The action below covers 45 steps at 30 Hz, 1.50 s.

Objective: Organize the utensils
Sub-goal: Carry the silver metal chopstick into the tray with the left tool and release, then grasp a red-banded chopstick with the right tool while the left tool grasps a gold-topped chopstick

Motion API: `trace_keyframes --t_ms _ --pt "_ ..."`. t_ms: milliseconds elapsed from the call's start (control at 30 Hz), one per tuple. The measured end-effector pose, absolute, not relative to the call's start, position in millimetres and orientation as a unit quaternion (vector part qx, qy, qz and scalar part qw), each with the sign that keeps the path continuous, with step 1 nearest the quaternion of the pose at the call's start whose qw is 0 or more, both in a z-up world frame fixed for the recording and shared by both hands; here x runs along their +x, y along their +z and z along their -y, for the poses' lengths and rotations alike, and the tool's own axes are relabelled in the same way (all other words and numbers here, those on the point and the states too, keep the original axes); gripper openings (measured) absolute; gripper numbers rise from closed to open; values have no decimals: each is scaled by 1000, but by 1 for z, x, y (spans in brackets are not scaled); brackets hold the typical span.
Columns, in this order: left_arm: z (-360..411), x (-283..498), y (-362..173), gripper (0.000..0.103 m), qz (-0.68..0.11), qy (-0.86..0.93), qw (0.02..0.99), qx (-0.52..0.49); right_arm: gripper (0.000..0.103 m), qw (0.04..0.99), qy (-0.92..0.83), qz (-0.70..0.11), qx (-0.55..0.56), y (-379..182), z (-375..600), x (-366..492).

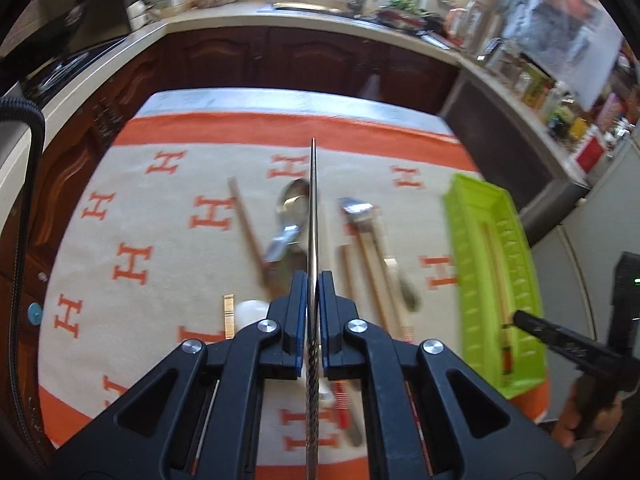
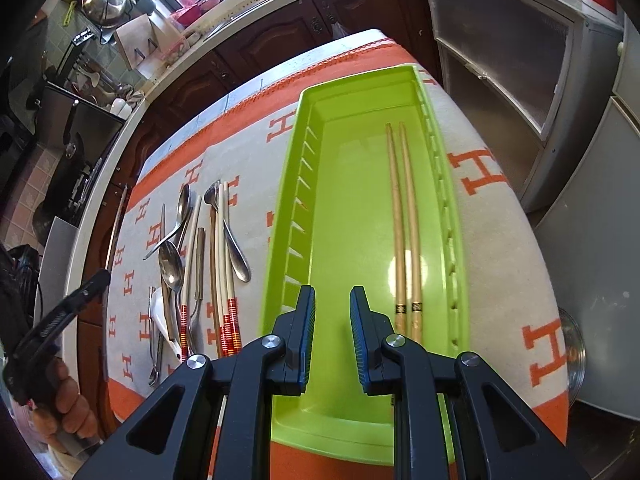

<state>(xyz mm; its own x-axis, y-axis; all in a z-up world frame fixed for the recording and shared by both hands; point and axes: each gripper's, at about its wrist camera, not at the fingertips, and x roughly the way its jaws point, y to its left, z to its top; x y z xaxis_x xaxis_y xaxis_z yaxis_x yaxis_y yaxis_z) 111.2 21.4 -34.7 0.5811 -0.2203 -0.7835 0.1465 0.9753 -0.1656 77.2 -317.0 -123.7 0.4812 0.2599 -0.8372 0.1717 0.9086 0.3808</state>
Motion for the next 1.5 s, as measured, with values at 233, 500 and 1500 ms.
trace_keyframes --t_ms 233,500,1500 --pt "77 100 -4 3 -440 -186 878 -31 18 841 11 -488 234 -118 347 54" --pt "173 108 -30 3 -480 -217 850 -2 21 844 -3 -471 255 -115 376 33" --pt "154 85 -39 15 -465 -211 858 56 38 857 -32 -448 252 -100 365 10"
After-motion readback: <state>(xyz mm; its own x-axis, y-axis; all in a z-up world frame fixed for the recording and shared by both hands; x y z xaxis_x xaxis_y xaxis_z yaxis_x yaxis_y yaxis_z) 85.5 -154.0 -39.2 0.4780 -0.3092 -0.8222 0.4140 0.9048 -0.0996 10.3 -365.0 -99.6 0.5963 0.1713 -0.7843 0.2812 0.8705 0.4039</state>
